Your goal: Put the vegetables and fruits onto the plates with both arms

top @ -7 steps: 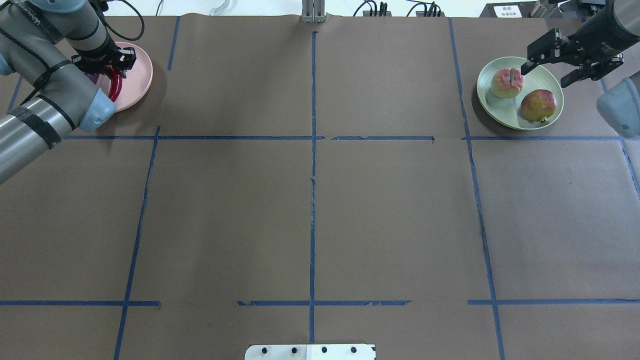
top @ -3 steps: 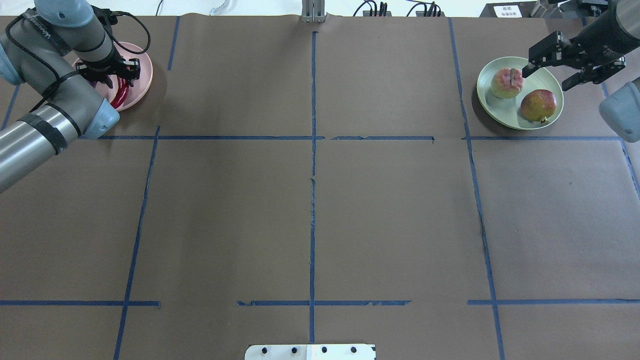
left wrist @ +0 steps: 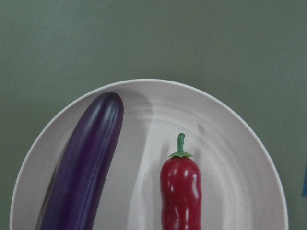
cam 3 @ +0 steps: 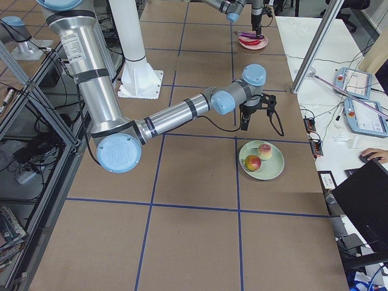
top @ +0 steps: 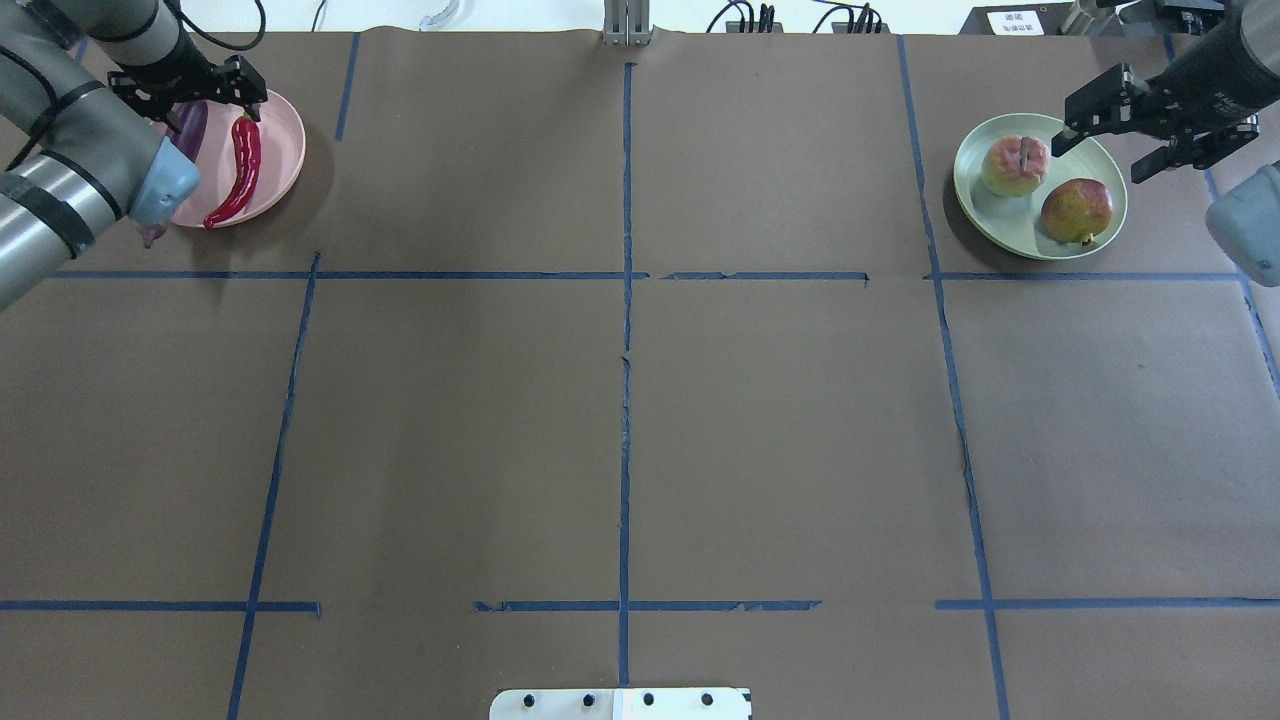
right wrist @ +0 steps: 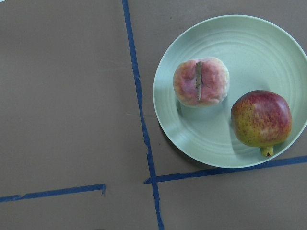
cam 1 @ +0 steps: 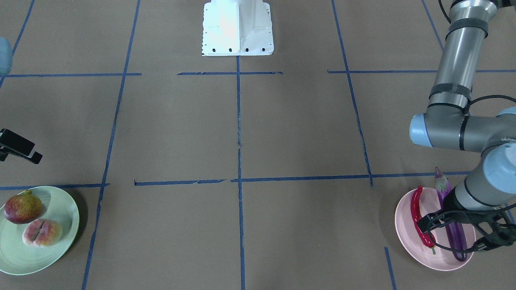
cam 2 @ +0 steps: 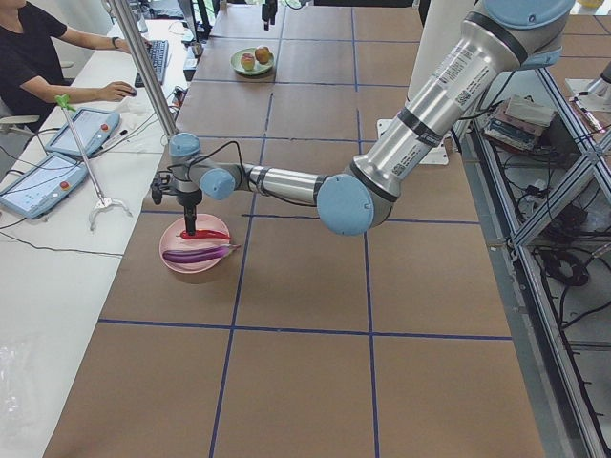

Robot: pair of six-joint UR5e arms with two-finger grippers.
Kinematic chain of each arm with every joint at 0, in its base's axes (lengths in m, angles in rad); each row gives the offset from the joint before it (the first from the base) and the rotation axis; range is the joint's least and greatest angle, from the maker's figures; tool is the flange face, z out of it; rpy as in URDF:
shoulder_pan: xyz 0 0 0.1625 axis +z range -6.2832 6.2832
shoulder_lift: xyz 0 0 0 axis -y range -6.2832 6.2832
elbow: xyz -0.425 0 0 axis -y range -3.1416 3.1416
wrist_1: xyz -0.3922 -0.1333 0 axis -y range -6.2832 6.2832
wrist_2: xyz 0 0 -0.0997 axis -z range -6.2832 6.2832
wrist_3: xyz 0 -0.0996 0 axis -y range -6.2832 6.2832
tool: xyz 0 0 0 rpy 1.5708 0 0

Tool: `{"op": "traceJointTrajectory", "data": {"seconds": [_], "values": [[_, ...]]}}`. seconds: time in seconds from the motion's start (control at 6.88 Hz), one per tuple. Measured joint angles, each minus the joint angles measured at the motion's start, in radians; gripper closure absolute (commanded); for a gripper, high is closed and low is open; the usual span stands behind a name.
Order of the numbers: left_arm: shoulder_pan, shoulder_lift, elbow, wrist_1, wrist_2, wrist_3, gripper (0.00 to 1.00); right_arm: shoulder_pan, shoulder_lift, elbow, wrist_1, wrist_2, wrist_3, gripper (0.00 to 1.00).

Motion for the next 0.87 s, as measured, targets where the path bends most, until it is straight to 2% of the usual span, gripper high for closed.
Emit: {"op": "traceJointTrajectory", "data": {"seconds": [0.15, 0.44, 0.58, 0.87], "values": [[-0.036, 0.044, -0.072, 0.003, -0.049, 0.034, 0.0, 0.023, -0.021, -0.003, -0.001, -0.001, -0.053, 0.0], [-0.123, 0.186, -0.254, 0.053, -0.148, 0.263, 0.0, 0.088, -0.07, -0.017, -0.043, -0.002, -0.256, 0.0], [-0.181, 0.256, -0.311, 0.078, -0.194, 0.394, 0.0, 0.13, -0.081, -0.019, -0.117, -0.004, -0.393, 0.0], [-0.3, 0.366, -0.358, 0.118, -0.22, 0.641, 0.0, 0.203, -0.102, -0.021, -0.249, -0.011, -0.625, 0.0]]}}
